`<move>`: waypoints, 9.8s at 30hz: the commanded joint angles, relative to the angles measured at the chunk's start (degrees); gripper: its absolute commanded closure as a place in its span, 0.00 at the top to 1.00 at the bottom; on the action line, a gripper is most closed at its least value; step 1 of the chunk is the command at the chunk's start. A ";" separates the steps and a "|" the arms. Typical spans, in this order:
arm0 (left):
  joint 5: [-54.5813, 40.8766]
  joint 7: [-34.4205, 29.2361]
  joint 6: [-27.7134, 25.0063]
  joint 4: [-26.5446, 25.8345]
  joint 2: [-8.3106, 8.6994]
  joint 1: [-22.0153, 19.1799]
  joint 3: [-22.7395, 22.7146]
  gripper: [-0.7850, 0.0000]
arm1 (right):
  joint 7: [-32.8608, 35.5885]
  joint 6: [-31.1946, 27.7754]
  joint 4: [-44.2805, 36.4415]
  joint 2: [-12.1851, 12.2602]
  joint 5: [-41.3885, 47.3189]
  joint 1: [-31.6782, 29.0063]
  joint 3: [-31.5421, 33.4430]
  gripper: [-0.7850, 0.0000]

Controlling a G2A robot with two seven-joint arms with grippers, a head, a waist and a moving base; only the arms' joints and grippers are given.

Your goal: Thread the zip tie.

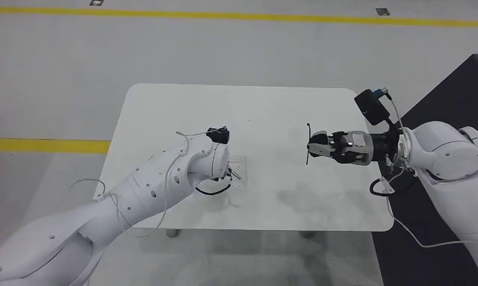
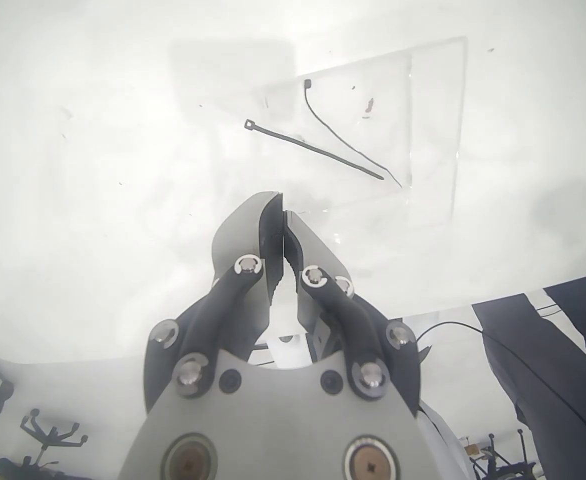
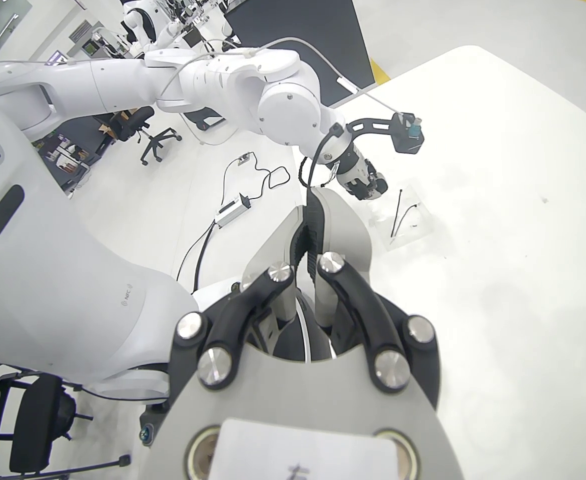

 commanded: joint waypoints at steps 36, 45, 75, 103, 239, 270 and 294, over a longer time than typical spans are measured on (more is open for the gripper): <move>18.73 1.81 -14.63 5.72 -9.65 0.87 2.82 0.00 | 0.00 0.00 0.00 0.00 0.00 0.00 0.00 0.00; 25.06 0.97 -21.43 6.40 -9.43 1.26 3.48 0.00 | 0.00 0.00 0.00 0.00 0.00 0.00 0.00 0.00; 31.81 -6.14 -59.20 2.17 -5.41 2.25 -0.79 0.00 | 0.00 0.00 0.00 0.00 0.00 0.00 0.00 0.00; 38.37 -11.05 -60.50 11.69 -13.22 3.04 0.49 0.10 | 0.00 0.00 0.00 0.00 0.00 0.00 0.00 0.00; 5.25 -18.86 -58.37 -14.75 -0.31 13.29 -27.55 0.00 | -16.99 -7.08 -8.63 0.65 -43.76 -8.99 14.59 0.00; 13.79 -22.32 -52.13 -19.98 -0.91 -4.33 -9.99 0.00 | 6.51 4.74 3.25 6.13 -6.67 7.28 -9.49 0.00; -33.45 -22.32 -47.00 -15.84 1.18 -19.74 0.79 0.00 | 3.49 4.15 2.29 6.45 -13.68 4.68 -7.85 0.00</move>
